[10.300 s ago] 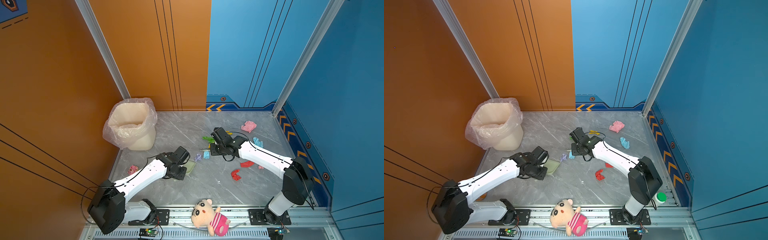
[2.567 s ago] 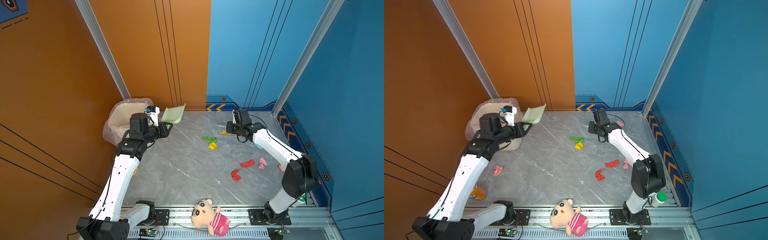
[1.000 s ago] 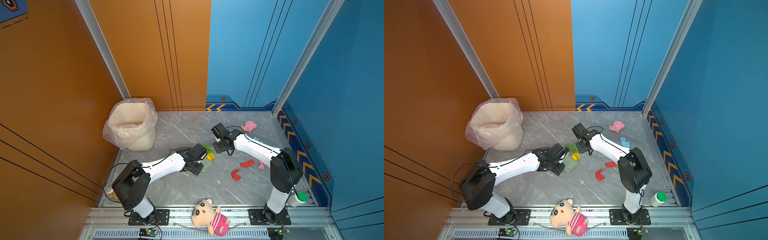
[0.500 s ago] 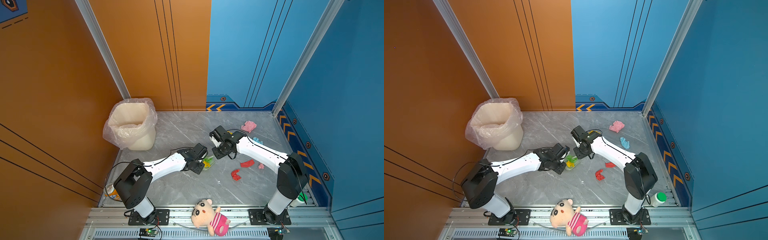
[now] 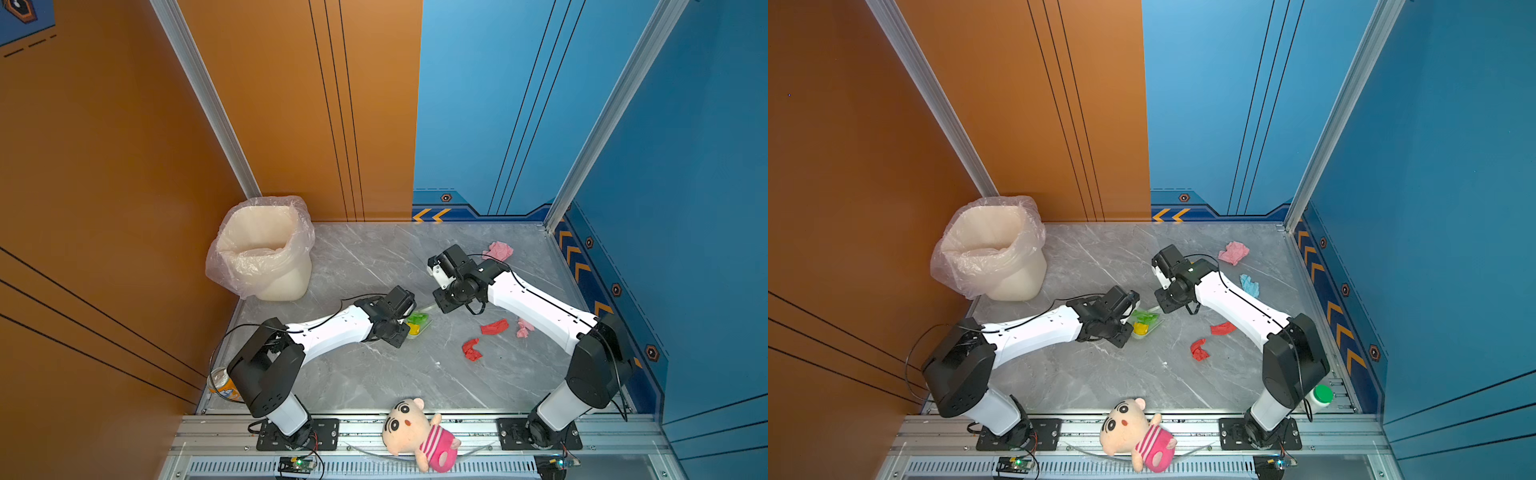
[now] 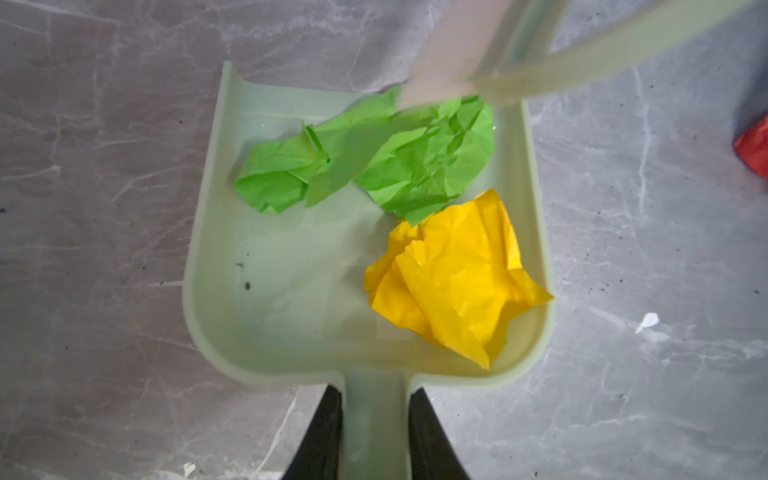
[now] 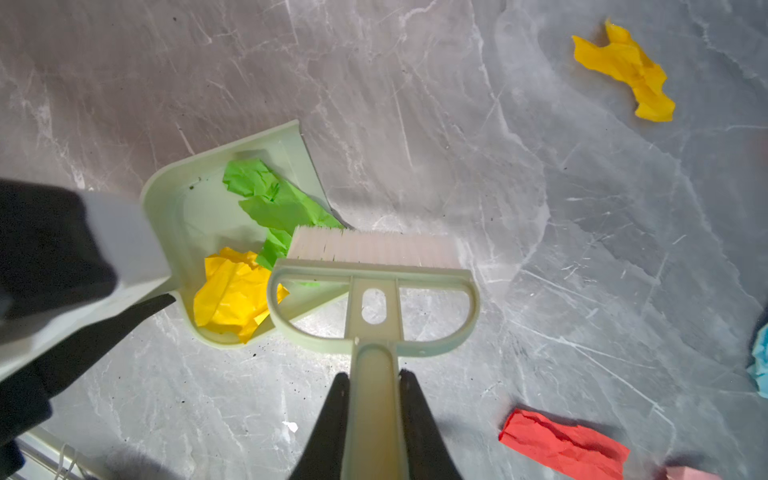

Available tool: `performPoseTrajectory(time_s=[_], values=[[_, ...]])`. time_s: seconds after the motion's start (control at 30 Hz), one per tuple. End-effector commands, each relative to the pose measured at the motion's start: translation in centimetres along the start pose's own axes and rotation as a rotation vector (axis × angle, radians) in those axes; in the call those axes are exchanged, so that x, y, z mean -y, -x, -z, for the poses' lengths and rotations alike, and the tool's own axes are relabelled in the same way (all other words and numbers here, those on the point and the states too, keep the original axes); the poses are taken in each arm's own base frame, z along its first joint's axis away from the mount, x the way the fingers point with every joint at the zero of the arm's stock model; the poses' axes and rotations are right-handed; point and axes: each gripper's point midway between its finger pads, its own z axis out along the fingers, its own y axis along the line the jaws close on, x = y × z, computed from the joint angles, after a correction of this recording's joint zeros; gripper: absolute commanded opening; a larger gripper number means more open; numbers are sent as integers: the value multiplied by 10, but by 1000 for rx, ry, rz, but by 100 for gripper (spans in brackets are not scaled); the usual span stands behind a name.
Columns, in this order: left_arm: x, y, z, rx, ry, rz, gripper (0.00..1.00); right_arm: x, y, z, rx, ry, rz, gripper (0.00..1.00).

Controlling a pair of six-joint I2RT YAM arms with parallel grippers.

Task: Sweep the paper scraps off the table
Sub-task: 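Sweep the green and yellow scraps with the right gripper's brush into the dustpan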

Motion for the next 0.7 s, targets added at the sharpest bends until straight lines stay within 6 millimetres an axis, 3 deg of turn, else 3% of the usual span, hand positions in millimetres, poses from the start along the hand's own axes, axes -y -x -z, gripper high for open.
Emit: performPoseTrajectory(time_s=[0.0, 0.27, 0.47, 0.67], values=[[-6, -2, -7, 4, 31, 17, 15, 10, 20, 7, 87, 0, -70, 0], [-10, -1, -15, 34, 55, 34, 16, 36, 38, -8, 114, -29, -189, 0], [-11, -4, -22, 12, 60, 43, 15, 19, 28, -32, 17, -46, -100, 0], [-12, -4, -25, 8, 66, 51, 16, -6, 7, -36, -71, -7, 7, 0]])
